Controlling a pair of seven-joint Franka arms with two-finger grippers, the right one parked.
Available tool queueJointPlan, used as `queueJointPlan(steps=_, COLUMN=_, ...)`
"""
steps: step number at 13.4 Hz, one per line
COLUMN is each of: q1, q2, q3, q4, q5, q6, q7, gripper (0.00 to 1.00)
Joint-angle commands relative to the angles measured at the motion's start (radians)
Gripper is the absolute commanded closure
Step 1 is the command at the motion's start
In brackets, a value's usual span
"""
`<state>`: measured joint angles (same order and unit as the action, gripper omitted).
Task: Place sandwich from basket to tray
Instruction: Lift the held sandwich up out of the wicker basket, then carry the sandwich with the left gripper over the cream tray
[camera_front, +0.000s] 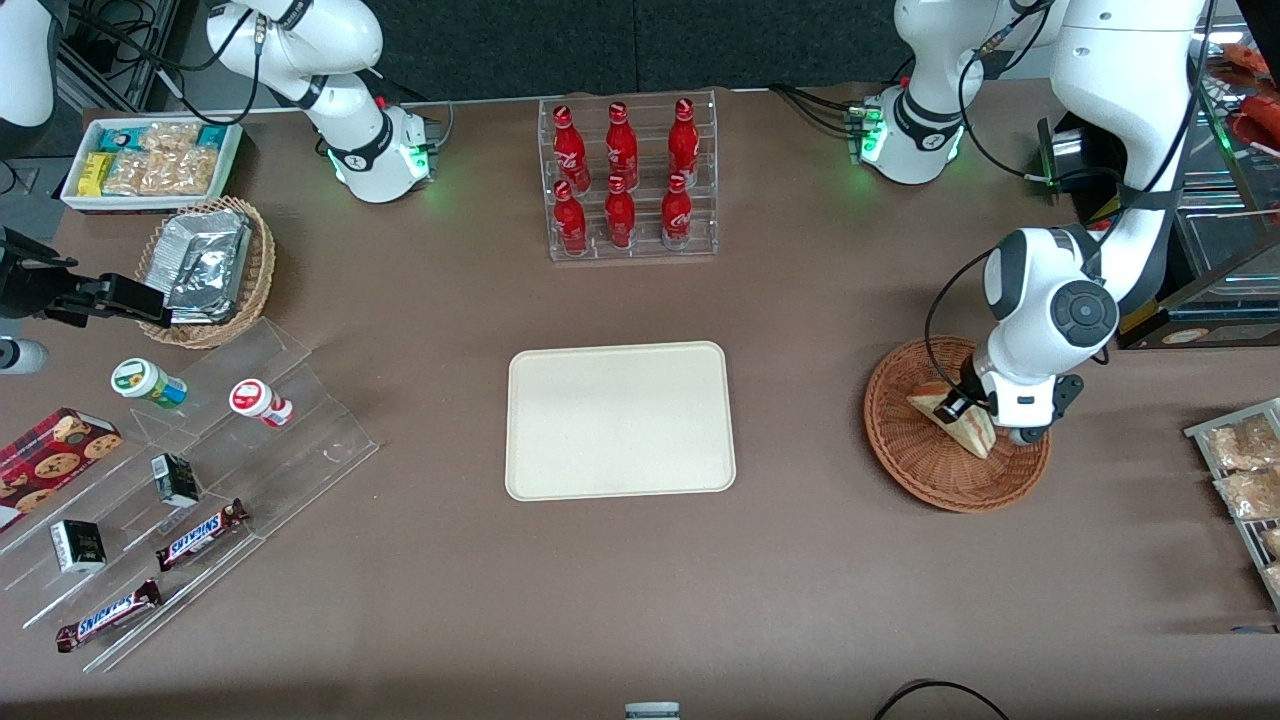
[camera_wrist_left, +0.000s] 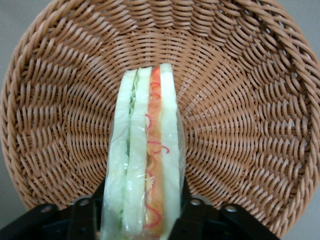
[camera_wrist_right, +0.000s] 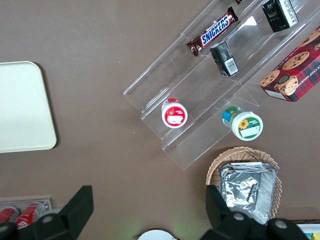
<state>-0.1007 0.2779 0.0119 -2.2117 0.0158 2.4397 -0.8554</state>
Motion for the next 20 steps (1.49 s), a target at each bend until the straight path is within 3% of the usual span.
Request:
queueJointPlan(steps=1, q1=-0.007, q2=0.000, q3=-0.003, q4=0.026, q5=0.000, q6=-0.013, q7=-0.017, gripper=1.00)
queueJointPlan(steps=3, q1=-0.010, q2=-0.006, q3=-0.004, q4=0.084, q5=0.003, q6=-0.112, q7=-0.002, gripper=1.00)
queueJointPlan(steps=9, q1=-0.031, q2=-0.008, q3=-0.009, q4=0.434, q5=0.003, q6=-0.580, q7=0.131, gripper=1.00)
queueJointPlan(steps=12, q1=-0.036, q2=-0.006, q3=-0.125, q4=0.535, q5=0.003, q6=-0.695, q7=0.159, gripper=1.00)
queueJointPlan(steps=14, q1=-0.071, q2=0.010, q3=-0.193, q4=0.575, q5=0.009, q6=-0.711, q7=0.094, gripper=1.00)
queueJointPlan(steps=20, q1=-0.293, q2=0.135, q3=-0.196, q4=0.622, q5=0.016, q6=-0.578, q7=-0.027, gripper=1.00)
